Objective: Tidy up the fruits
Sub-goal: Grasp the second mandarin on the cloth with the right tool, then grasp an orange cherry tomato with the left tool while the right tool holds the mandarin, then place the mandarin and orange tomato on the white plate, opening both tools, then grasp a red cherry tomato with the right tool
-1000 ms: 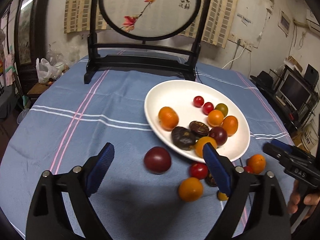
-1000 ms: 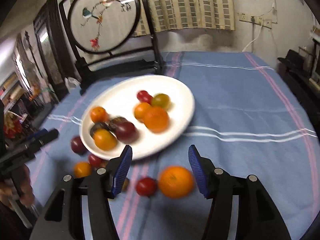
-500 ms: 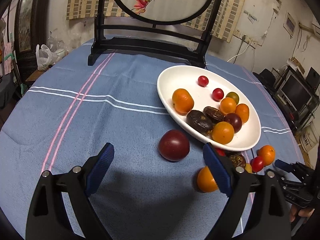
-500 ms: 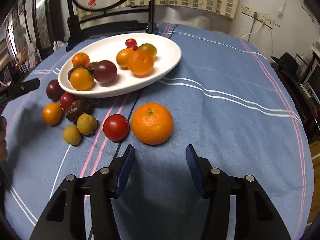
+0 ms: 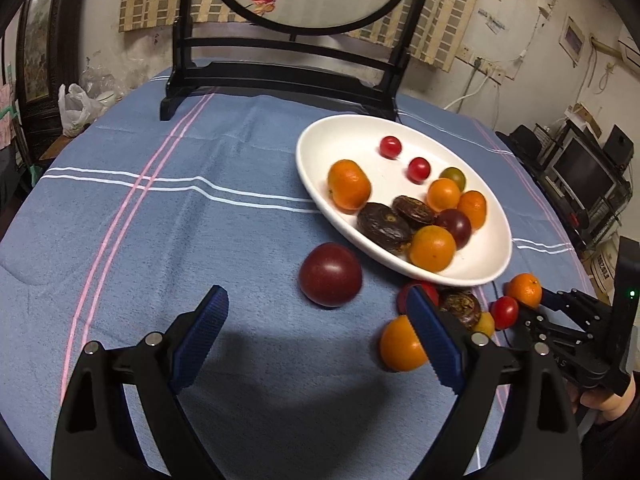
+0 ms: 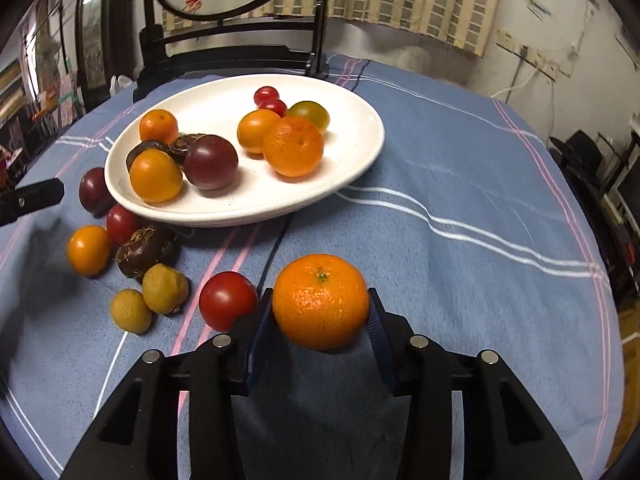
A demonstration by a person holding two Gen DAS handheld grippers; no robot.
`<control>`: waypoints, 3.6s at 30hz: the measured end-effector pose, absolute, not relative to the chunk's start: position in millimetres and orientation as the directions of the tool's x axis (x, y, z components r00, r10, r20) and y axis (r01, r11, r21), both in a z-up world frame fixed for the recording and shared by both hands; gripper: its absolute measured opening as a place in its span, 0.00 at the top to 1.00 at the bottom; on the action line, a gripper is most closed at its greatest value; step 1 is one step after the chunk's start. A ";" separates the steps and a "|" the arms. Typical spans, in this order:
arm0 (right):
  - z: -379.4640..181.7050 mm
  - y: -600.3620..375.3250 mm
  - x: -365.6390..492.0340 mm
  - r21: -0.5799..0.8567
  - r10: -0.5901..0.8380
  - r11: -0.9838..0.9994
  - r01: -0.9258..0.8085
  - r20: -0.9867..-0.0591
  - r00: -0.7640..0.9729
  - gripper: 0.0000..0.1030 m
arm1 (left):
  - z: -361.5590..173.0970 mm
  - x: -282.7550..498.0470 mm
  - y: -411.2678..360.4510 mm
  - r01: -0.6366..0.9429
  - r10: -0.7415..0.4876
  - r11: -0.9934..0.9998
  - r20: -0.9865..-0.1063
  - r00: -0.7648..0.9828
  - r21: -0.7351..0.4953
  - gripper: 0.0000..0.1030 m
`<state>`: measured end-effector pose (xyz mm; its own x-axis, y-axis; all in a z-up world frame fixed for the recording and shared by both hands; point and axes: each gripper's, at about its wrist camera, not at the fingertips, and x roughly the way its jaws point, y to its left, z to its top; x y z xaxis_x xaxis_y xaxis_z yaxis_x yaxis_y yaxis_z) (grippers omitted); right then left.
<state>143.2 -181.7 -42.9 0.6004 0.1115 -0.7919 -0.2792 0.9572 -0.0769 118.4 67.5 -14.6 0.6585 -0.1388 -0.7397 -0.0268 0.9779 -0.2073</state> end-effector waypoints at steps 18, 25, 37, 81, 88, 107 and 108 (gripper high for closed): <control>-28.4 -198.5 114.9 0.036 0.206 0.960 -0.278 -0.763 0.613 0.56 | -35.7 107.1 6.6 0.164 -0.162 0.983 -0.788 0.594 -0.079 0.29; -24.0 -192.3 110.6 0.039 0.233 0.949 -0.312 -0.752 0.617 0.56 | -49.8 115.4 1.1 0.168 -0.145 0.984 -0.795 0.589 -0.054 0.55; -14.7 -193.8 108.1 0.085 0.265 0.951 -0.298 -0.723 0.638 0.56 | -17.7 108.9 7.4 0.162 -0.217 0.976 -0.754 0.620 -0.148 0.66; 2.1 -177.3 159.4 0.085 0.278 0.948 -0.308 -0.697 0.662 0.35 | 14.8 152.5 33.1 -0.024 -0.104 0.984 -0.682 0.724 -0.176 0.11; -14.8 -174.3 123.1 0.021 0.258 0.934 -0.357 -0.732 0.631 0.35 | -4.3 113.8 57.4 -0.059 -0.113 0.973 -0.680 0.724 -0.225 0.11; -44.1 -139.9 135.9 -0.074 0.160 0.928 -0.366 -0.806 0.570 0.68 | -20.0 114.6 51.4 -0.021 -0.039 0.997 -0.706 0.707 -0.076 0.11; -43.7 -139.3 137.7 -0.062 0.167 0.930 -0.361 -0.805 0.569 0.70 | -20.8 114.9 51.6 -0.018 -0.042 0.997 -0.709 0.704 -0.077 0.11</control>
<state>137.7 -139.3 -43.7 0.5692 0.1669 -0.8051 -0.3610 0.9305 -0.0624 114.9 51.6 -20.8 0.7041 -0.0419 -0.7088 -0.0180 0.9969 -0.0768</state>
